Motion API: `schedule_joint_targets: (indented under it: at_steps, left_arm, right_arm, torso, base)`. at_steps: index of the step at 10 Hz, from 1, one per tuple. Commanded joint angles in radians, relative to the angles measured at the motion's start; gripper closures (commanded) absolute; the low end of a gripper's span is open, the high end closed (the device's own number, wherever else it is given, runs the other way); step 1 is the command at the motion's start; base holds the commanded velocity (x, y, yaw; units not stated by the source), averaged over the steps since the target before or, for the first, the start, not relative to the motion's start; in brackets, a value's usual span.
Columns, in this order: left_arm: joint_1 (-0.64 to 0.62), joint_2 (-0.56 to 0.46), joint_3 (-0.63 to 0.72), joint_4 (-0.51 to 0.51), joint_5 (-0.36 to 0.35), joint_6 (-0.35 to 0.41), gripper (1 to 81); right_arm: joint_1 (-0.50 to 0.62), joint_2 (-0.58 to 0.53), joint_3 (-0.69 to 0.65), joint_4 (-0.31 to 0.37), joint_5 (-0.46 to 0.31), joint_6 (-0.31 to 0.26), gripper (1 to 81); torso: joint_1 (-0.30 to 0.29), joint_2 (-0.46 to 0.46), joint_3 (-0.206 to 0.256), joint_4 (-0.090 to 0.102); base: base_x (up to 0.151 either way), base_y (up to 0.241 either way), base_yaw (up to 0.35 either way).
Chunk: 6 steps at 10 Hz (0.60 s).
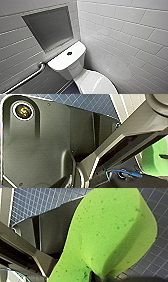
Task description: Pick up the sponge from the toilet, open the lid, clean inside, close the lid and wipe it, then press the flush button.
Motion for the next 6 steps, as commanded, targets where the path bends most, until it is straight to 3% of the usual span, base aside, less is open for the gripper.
schedule_joint_targets:
  at_steps: [1, 3, 6]
  left_arm:
    - [0.049, 0.043, -0.048, 0.132, 0.036, 0.005, 1.0]
    - [0.077, 0.095, -0.136, 0.141, 0.031, 0.005, 1.0]
    - [0.1, 0.173, -0.242, 0.152, 0.028, 0.005, 1.0]
  right_arm:
    - [0.118, -0.284, 0.356, -0.006, -0.069, 0.032, 81.1]
    - [0.247, -0.378, 0.476, 0.004, -0.12, 0.032, 81.1]
    - [0.502, -0.401, 0.51, 0.066, -0.284, 0.032, 81.1]
  torso:
    - [0.0, 0.0, 0.0, 0.0]
    - [0.0, 0.0, 0.0, 0.0]
    - [0.0, 0.0, 0.0, 0.0]
  base:
    - [0.0, 0.0, 0.0]
    - [0.0, 0.0, 0.0]
    - [0.0, 0.0, 0.0]
